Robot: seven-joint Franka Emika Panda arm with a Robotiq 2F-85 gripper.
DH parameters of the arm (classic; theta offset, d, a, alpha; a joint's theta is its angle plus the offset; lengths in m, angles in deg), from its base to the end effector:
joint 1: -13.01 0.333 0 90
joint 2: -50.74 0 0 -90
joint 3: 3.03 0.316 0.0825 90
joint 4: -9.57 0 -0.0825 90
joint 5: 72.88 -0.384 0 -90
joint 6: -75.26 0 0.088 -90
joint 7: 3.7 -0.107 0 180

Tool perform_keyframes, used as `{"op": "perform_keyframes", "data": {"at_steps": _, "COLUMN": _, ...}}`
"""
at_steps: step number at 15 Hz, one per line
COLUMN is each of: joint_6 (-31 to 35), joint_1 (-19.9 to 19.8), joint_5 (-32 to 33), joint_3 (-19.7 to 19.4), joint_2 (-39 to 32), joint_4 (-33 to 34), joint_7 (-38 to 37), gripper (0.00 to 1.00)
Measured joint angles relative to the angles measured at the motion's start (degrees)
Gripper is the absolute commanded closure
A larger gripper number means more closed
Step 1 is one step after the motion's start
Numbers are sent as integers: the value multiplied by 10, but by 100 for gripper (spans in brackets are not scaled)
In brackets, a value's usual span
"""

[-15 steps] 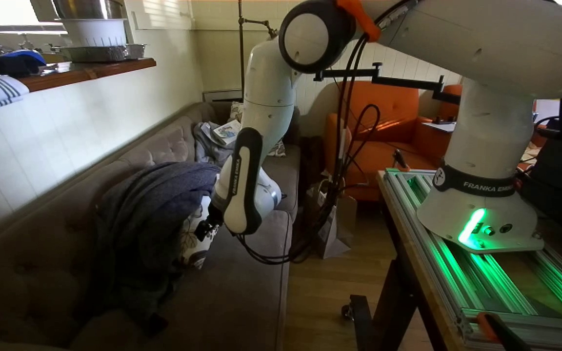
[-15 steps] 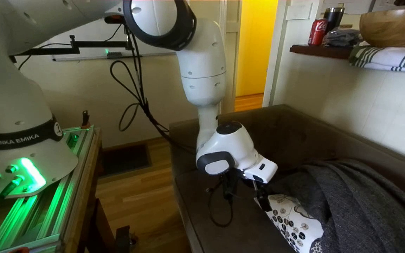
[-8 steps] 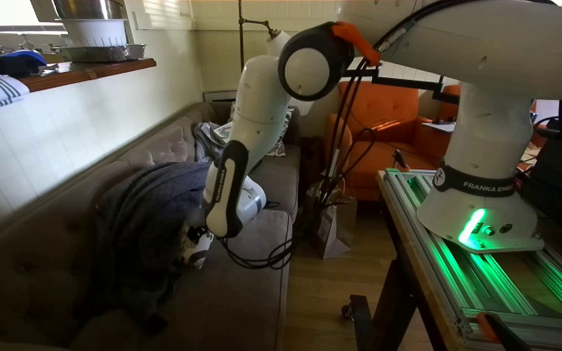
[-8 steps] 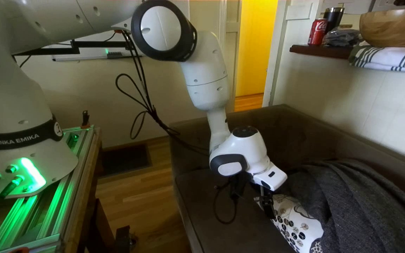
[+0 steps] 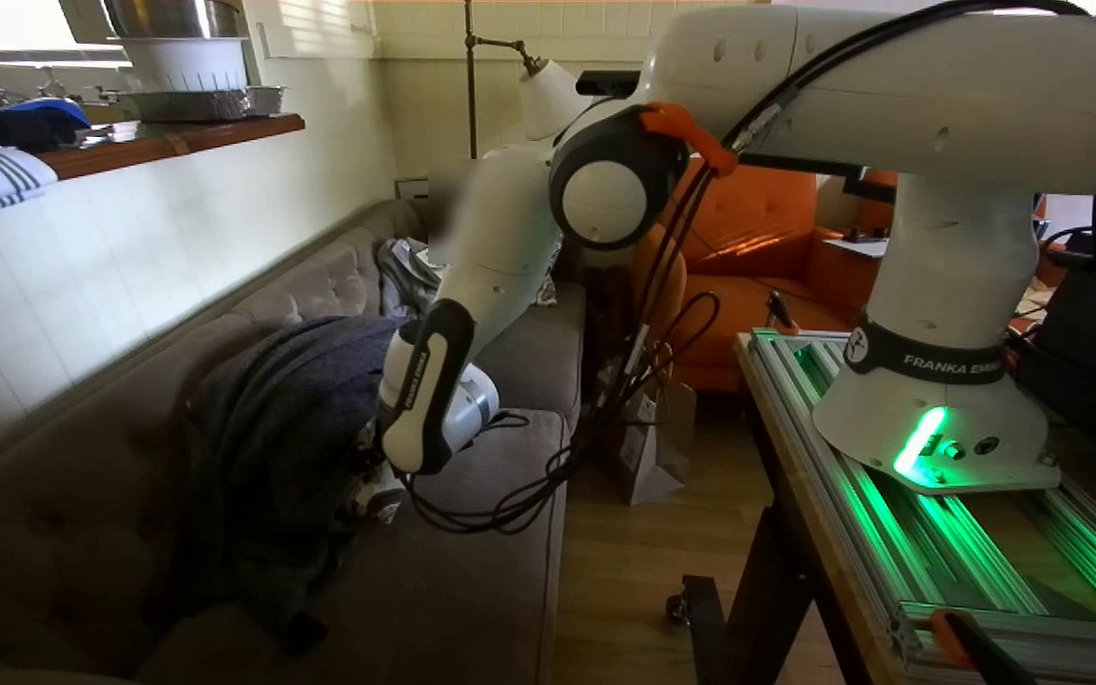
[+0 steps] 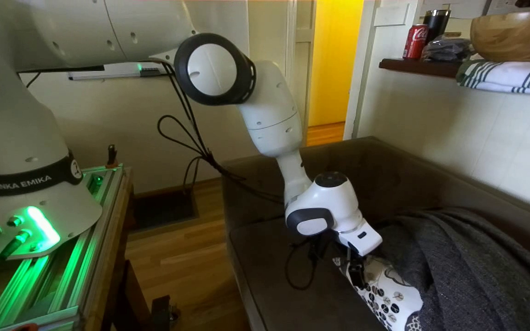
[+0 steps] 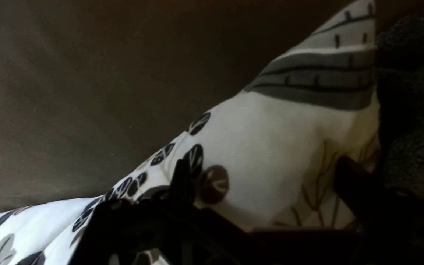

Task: Put the left pillow upright

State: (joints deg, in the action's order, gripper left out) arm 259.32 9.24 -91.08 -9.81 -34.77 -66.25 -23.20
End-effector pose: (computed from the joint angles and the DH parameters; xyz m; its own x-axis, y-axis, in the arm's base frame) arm 0.6327 -0.1317 -0.1210 0.6812 -0.6222 0.3859 -0.6302 -0.7665 -0.1235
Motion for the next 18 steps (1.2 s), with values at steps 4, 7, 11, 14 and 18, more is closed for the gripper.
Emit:
{"op": "perform_keyframes", "data": {"at_steps": 4, "joint_6": 0, "joint_1": -7, "joint_5": 0, "joint_3": 7, "joint_2": 3, "joint_4": 0, "joint_7": -9, "gripper": 49}}
{"op": "perform_keyframes", "data": {"at_steps": 7, "joint_6": 0, "joint_1": -7, "joint_5": -1, "joint_3": 9, "joint_2": 5, "joint_4": 0, "joint_7": -13, "gripper": 70}}
{"op": "perform_keyframes", "data": {"at_steps": 11, "joint_6": 0, "joint_1": -9, "joint_5": -1, "joint_3": 9, "joint_2": 5, "joint_4": 0, "joint_7": -15, "gripper": 95}}
{"op": "perform_keyframes", "data": {"at_steps": 14, "joint_6": 0, "joint_1": -13, "joint_5": -1, "joint_3": 11, "joint_2": 5, "joint_4": 0, "joint_7": -15, "gripper": 99}}
{"op": "perform_keyframes", "data": {"at_steps": 18, "joint_6": -1, "joint_1": -20, "joint_5": -1, "joint_3": 19, "joint_2": 5, "joint_4": 0, "joint_7": -14, "gripper": 98}}
